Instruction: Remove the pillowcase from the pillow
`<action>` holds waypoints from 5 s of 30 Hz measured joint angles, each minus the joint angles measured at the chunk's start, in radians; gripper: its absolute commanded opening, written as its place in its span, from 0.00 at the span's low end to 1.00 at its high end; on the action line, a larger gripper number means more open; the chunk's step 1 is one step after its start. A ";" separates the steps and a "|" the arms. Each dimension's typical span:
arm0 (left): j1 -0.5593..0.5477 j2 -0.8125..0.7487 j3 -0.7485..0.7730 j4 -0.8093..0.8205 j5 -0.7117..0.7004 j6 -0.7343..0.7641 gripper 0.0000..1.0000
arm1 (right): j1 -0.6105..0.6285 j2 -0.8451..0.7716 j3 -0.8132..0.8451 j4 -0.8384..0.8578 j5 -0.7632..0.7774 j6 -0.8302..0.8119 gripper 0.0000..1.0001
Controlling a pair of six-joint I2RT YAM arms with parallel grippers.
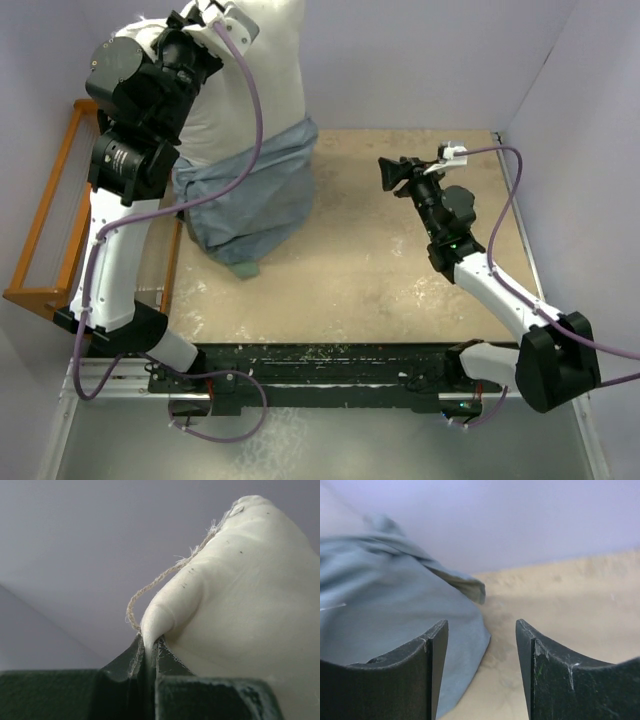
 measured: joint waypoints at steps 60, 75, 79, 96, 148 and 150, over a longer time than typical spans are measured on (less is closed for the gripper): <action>0.000 -0.097 -0.121 -0.104 0.109 -0.245 0.00 | 0.308 0.563 0.119 -0.033 -0.084 0.294 0.53; -0.044 -0.239 -0.314 -0.095 0.507 -0.422 0.00 | 0.098 -0.033 0.776 -0.397 -0.474 -0.267 0.84; -0.143 -0.216 -0.278 -0.203 0.538 -0.397 0.00 | 0.102 0.000 0.891 -0.437 -0.549 -0.352 0.91; -0.213 -0.211 -0.262 -0.454 0.664 -0.303 0.00 | 0.172 0.034 0.909 -0.804 -0.841 -0.611 0.96; 0.449 -0.062 -0.587 -0.717 0.627 0.058 0.58 | -0.080 -0.031 0.631 -0.589 -0.785 -0.344 0.00; 0.456 -0.061 -0.619 -0.726 0.644 0.098 0.64 | -0.080 -0.031 0.631 -0.589 -0.791 -0.345 0.00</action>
